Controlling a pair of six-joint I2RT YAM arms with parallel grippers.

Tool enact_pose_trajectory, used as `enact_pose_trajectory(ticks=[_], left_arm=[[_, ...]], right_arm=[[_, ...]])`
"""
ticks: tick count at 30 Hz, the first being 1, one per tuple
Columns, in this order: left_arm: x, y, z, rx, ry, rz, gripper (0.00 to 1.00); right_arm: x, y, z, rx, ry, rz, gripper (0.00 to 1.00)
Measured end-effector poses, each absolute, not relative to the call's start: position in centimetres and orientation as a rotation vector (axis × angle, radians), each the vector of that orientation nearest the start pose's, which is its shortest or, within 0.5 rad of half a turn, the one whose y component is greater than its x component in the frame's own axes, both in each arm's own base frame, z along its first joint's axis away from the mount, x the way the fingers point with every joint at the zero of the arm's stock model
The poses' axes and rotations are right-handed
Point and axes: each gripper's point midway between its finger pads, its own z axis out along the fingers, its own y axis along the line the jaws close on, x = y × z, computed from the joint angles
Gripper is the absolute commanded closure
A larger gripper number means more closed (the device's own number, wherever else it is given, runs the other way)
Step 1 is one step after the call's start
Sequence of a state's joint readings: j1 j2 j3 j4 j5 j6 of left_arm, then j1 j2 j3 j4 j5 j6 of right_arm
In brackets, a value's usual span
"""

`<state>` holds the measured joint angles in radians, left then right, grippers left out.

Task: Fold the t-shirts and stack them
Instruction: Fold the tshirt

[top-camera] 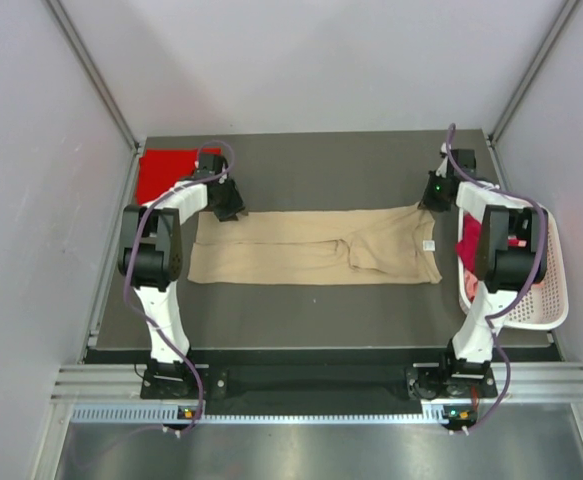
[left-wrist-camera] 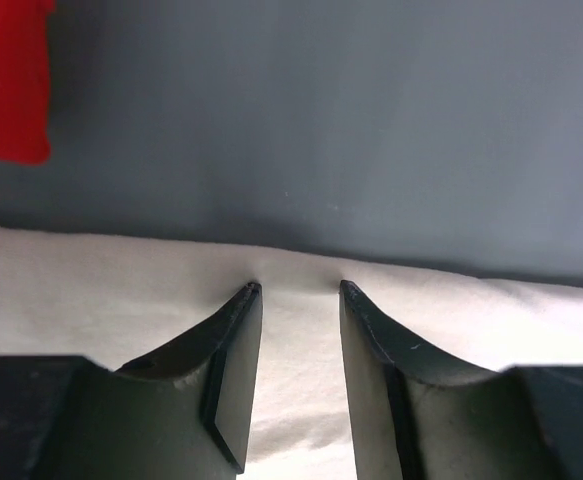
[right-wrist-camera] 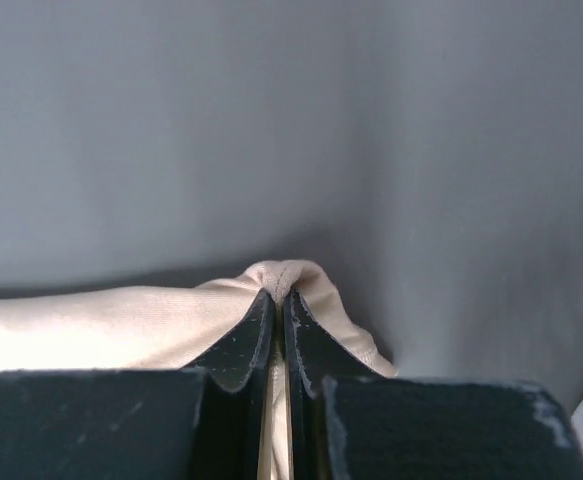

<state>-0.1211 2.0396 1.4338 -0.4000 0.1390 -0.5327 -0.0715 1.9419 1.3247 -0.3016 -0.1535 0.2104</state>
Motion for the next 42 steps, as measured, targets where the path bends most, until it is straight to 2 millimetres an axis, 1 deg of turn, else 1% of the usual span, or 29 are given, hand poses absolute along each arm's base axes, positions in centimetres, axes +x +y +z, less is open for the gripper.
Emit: enact_pose_trajectory(ticks=[1,3,4,6,7,9,10,12,14,15,16,17,19,20,21,22,23,24,25,26,27,29,32,33,34,35,37,40,42], left_arm=[[46.9,-10.1,3.3,-0.484,2.571,-0.409,0.57],[47.1,-10.0,3.3,-0.483,2.568,-0.400,0.57],[47.2,-10.0,3.2,-0.482,2.567,-0.397,0.57],[47.4,-9.9,3.3,-0.477,2.564,-0.390,0.57],[47.5,-9.9,3.3,-0.474,2.564,-0.389,0.57],[47.7,-9.9,3.4,-0.466,2.564,-0.383,0.56],[47.7,-9.9,3.5,-0.463,2.564,-0.382,0.56],[47.6,-9.9,3.8,-0.450,2.564,-0.377,0.55],[47.1,-10.1,4.3,-0.434,2.571,-0.364,0.55],[46.8,-10.3,4.9,-0.422,2.566,-0.361,0.55],[46.5,-10.8,5.9,-0.403,2.556,-0.362,0.55],[46.1,-11.6,6.9,-0.381,2.545,-0.373,0.56],[45.1,-14.3,9.6,-0.302,2.500,-0.442,0.56],[44.1,-16.0,11.0,-0.253,2.480,-0.490,0.57],[43.0,-18.3,12.5,-0.196,2.456,-0.549,0.57],[42.0,-20.2,13.5,-0.147,2.438,-0.601,0.57],[40.7,-22.5,14.5,-0.091,2.419,-0.667,0.57],[39.6,-24.4,15.1,-0.047,2.408,-0.720,0.57],[38.3,-26.5,15.3,0.002,2.402,-0.775,0.57],[36.9,-28.5,15.2,0.049,2.409,-0.824,0.57],[35.7,-30.0,14.7,0.082,2.426,-0.858,0.57],[33.6,-32.7,13.4,0.134,2.472,-0.907,0.57],[31.7,-35.4,11.3,0.173,2.525,-0.954,0.57],[31.2,-36.2,10.5,0.179,2.543,-0.967,0.57],[30.8,-36.9,9.9,0.188,2.553,-0.975,0.57],[30.4,-37.4,9.2,0.190,2.565,-0.982,0.57],[29.7,-38.4,7.7,0.200,2.596,-0.989,0.57],[29.2,-39.4,5.8,0.196,2.634,-0.994,0.56],[29.1,-39.6,4.7,0.185,2.655,-0.994,0.56]], right_arm=[[47.2,0.2,4.8,0.282,2.460,0.260,0.96],[47.6,0.2,5.1,0.268,2.441,0.279,0.86],[47.7,0.3,5.3,0.258,2.435,0.285,0.77],[48.1,0.3,5.4,0.242,2.426,0.290,0.73],[48.4,0.3,5.5,0.234,2.421,0.291,0.68],[48.7,0.3,5.6,0.226,2.416,0.294,0.63],[48.7,0.3,5.6,0.223,2.417,0.295,0.59],[48.3,0.3,5.7,0.231,2.431,0.289,0.57],[47.2,0.0,6.0,0.259,2.462,0.267,0.57],[46.7,-0.1,6.4,0.274,2.475,0.261,0.56],[46.2,-0.1,7.0,0.286,2.480,0.254,0.54],[45.6,-0.1,7.9,0.298,2.478,0.250,0.52],[44.1,0.1,10.1,0.305,2.448,0.251,0.51],[43.2,0.3,11.0,0.308,2.435,0.257,0.52],[41.9,0.6,12.0,0.303,2.421,0.264,0.55],[40.7,0.8,12.9,0.303,2.404,0.269,0.61],[39.5,1.1,13.5,0.303,2.395,0.273,0.64],[38.3,1.4,13.9,0.307,2.389,0.280,0.67],[37.3,1.7,14.0,0.306,2.386,0.285,0.74],[36.6,1.9,13.8,0.301,2.392,0.289,0.77],[35.6,2.3,13.1,0.303,2.412,0.295,0.79],[33.7,2.8,11.0,0.316,2.469,0.315,0.80],[29.8,3.6,6.7,0.358,2.605,0.327,0.79],[28.9,3.8,5.9,0.364,2.635,0.327,0.78],[28.1,4.0,5.1,0.369,2.662,0.325,0.75],[27.7,4.3,4.8,0.366,2.678,0.327,0.73],[27.5,4.9,4.5,0.350,2.682,0.332,0.73],[28.0,5.3,4.6,0.338,2.662,0.328,0.73],[28.4,5.3,4.6,0.339,2.646,0.317,0.73]])
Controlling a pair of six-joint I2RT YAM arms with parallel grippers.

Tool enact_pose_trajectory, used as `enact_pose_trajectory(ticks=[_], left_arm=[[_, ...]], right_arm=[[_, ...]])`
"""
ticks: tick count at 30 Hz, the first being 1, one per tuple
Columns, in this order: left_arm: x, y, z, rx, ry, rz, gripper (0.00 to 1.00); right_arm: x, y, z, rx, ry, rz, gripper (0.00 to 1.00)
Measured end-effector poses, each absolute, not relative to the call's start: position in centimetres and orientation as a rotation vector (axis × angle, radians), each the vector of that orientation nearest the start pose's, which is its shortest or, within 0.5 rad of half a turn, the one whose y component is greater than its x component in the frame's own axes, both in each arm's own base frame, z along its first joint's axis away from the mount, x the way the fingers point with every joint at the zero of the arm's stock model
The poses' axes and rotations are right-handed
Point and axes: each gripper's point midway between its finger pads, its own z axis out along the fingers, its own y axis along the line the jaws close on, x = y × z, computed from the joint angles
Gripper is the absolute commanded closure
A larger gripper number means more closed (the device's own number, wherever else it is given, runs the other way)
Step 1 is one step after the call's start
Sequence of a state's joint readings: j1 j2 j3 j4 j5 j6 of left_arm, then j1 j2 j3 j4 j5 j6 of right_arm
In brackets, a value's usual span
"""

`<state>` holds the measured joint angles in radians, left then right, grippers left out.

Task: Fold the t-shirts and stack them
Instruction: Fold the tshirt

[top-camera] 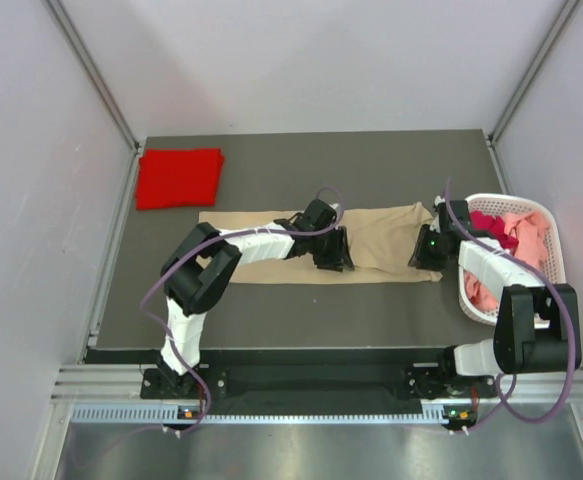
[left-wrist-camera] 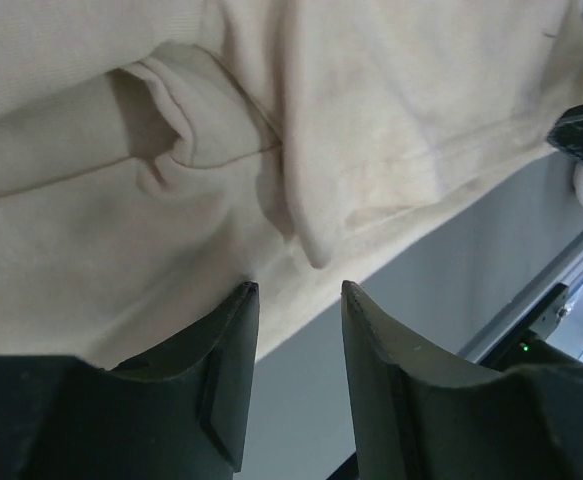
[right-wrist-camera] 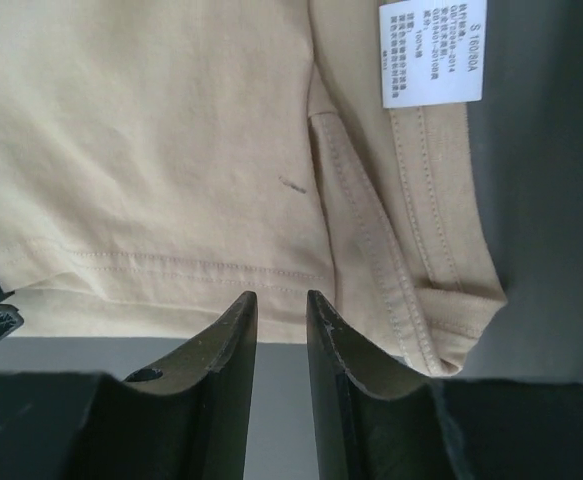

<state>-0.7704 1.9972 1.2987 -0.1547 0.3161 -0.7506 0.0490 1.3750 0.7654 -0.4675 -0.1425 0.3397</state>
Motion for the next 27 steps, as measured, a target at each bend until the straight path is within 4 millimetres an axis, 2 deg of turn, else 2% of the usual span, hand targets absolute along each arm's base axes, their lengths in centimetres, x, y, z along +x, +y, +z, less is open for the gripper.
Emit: enact_pose_trajectory(ticks=[3,11,17,22,24,26,27], left_arm=[[29.0,-39.7,3.7,0.168,2.679,-0.993,0.56],[29.9,-40.6,4.6,0.174,2.636,-1.021,0.56],[30.1,-40.7,3.7,0.169,2.648,-1.011,0.59],[30.3,-40.9,3.7,0.171,2.642,-1.014,0.61],[30.4,-41.0,3.7,0.172,2.642,-1.018,0.63],[30.4,-41.1,3.8,0.172,2.640,-1.024,0.72],[30.4,-41.2,3.9,0.172,2.638,-1.027,0.77]], right_arm=[[28.6,4.9,4.5,0.348,2.634,0.287,0.73],[28.3,4.0,3.9,0.366,2.639,0.216,0.73],[28.5,4.0,3.5,0.367,2.642,0.214,0.73],[27.7,3.7,2.6,0.375,2.663,0.195,0.74],[27.5,3.7,2.4,0.377,2.667,0.193,0.75],[27.6,3.7,2.4,0.378,2.664,0.195,0.80],[27.7,3.7,2.4,0.377,2.661,0.196,0.87]])
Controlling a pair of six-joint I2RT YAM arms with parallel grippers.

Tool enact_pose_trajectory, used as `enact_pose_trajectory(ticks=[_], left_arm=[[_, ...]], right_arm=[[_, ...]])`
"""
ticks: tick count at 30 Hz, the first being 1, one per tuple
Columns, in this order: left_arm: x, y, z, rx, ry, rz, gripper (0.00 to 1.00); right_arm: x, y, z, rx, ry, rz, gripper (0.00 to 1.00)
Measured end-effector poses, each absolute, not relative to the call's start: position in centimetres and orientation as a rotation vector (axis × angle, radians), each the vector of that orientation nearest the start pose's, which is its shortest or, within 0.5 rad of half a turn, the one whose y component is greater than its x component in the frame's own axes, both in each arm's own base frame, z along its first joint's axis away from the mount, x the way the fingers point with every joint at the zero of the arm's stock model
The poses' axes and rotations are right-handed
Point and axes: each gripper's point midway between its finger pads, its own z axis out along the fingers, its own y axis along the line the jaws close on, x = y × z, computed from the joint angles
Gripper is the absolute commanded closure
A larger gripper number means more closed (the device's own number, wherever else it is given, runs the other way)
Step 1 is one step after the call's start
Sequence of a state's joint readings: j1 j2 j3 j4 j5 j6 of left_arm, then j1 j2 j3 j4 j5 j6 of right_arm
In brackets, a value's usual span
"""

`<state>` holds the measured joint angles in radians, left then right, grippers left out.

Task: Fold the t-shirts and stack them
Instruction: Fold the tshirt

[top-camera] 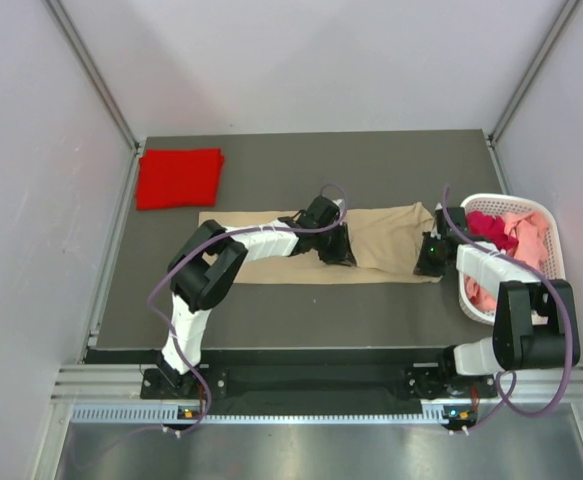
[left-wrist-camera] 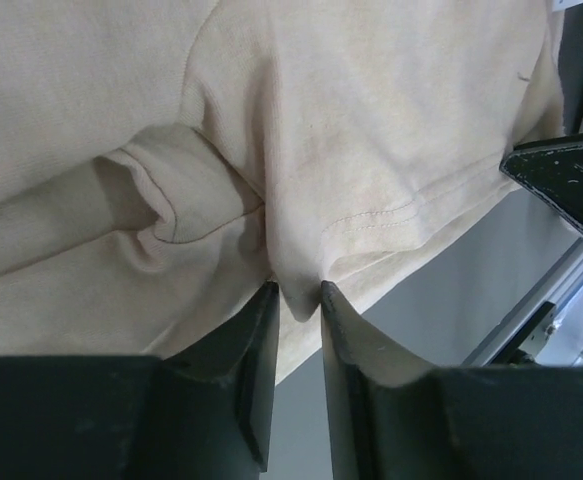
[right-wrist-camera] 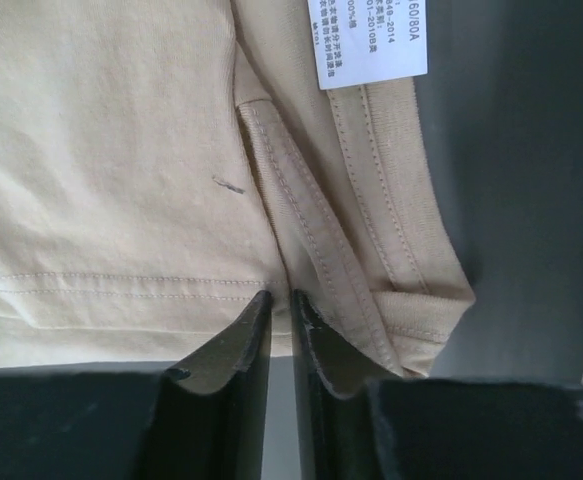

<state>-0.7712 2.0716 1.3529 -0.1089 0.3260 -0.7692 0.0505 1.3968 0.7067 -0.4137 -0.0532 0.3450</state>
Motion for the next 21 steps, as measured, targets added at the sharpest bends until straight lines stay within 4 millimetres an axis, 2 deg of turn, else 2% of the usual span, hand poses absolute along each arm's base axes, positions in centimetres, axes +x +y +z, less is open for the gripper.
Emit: enact_pose_trajectory(ticks=[1,3,9,16,21], left_arm=[[30.4,-41.3,3.9,0.172,2.637,-1.034,0.89],[30.3,-41.4,4.1,0.170,2.636,-1.047,0.99],[30.3,-41.7,4.6,0.173,2.638,-1.063,1.00],[31.4,-42.0,6.2,0.176,2.623,-1.023,1.00],[31.1,-40.8,5.2,0.161,2.678,-0.936,1.00]], right_arm=[[27.8,3.8,2.5,0.375,2.657,0.197,0.91],[27.9,3.8,2.5,0.383,2.653,0.201,1.00],[27.7,4.0,2.8,0.377,2.651,0.218,1.00],[27.3,4.3,5.0,0.352,2.601,0.248,1.00],[26.9,4.4,5.3,0.346,2.601,0.261,1.00]])
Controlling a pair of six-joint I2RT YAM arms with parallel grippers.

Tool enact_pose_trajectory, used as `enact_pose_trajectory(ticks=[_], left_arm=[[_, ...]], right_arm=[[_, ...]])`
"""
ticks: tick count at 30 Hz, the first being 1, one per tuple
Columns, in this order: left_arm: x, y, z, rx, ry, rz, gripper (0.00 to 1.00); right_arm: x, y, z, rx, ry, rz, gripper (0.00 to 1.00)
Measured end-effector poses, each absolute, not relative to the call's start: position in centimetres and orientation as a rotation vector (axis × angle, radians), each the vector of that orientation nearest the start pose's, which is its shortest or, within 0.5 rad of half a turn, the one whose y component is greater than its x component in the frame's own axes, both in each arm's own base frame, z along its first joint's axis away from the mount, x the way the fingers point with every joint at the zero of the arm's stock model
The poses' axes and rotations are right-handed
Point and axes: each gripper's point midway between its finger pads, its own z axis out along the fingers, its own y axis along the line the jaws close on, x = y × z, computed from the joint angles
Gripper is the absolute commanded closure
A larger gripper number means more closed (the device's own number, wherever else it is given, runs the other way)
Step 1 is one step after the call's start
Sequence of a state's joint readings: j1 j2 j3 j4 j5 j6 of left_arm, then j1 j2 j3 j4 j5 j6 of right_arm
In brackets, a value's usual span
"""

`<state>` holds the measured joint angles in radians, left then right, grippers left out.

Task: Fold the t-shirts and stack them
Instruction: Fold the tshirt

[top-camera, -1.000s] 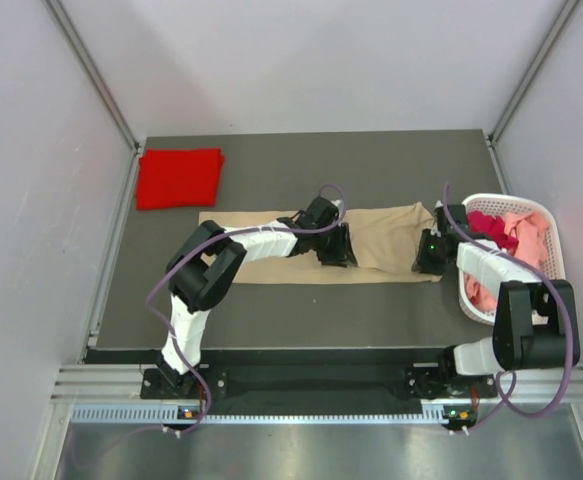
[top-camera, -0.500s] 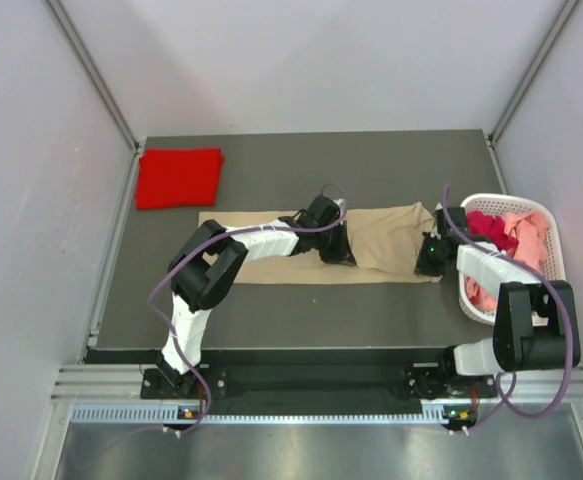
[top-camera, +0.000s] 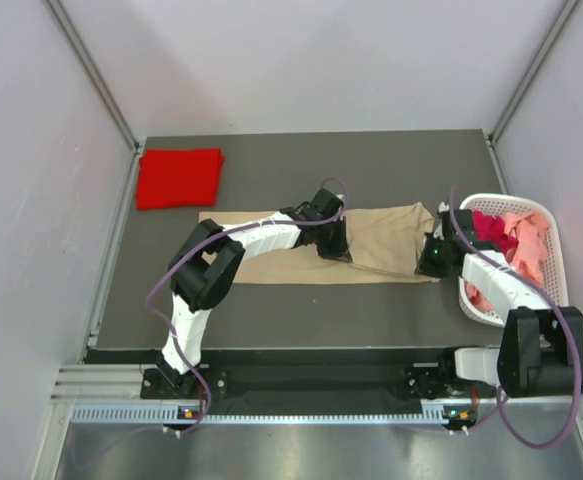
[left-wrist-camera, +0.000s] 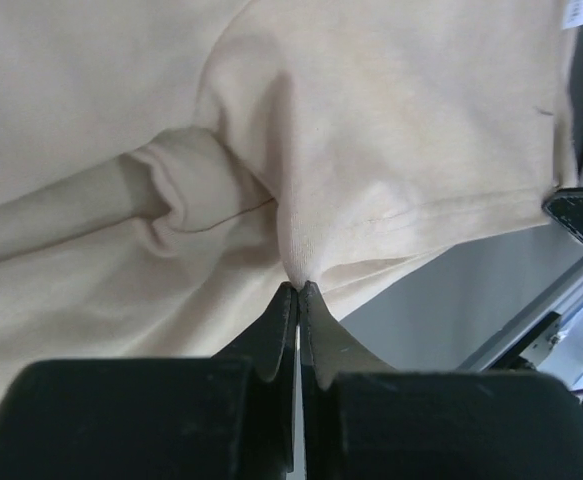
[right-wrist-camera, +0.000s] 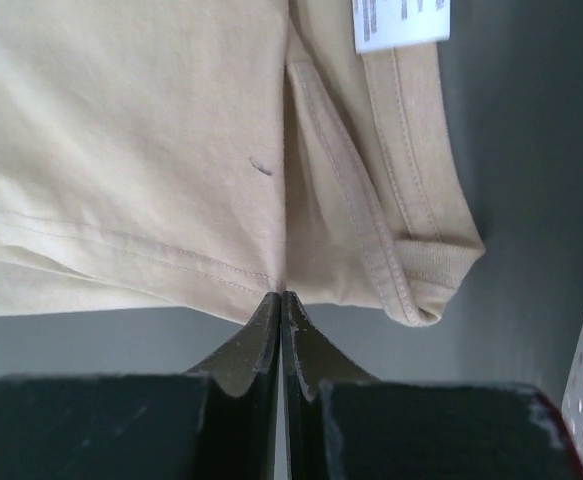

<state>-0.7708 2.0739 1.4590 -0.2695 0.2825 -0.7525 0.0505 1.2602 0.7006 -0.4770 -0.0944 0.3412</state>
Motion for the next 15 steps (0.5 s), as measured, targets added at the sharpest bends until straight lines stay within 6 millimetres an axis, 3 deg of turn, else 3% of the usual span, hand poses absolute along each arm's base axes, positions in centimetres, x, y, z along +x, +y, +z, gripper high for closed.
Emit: enact_pose_trajectory(ticks=[7,8,11,15], left_arm=[[30.3,-39.7,4.3,0.158,2.736,-0.875,1.00],[30.3,-39.6,4.3,0.158,2.739,-0.872,0.93],[30.2,-39.4,4.0,0.170,2.750,-0.859,0.71],[30.1,-39.1,3.9,0.169,2.767,-0.840,0.65]], right_arm=[[24.8,4.8,3.3,0.363,2.658,0.288,1.00],[24.6,4.9,3.2,0.365,2.663,0.292,0.99],[24.5,5.0,3.1,0.378,2.661,0.299,0.81],[24.8,4.9,3.7,0.382,2.647,0.291,0.71]])
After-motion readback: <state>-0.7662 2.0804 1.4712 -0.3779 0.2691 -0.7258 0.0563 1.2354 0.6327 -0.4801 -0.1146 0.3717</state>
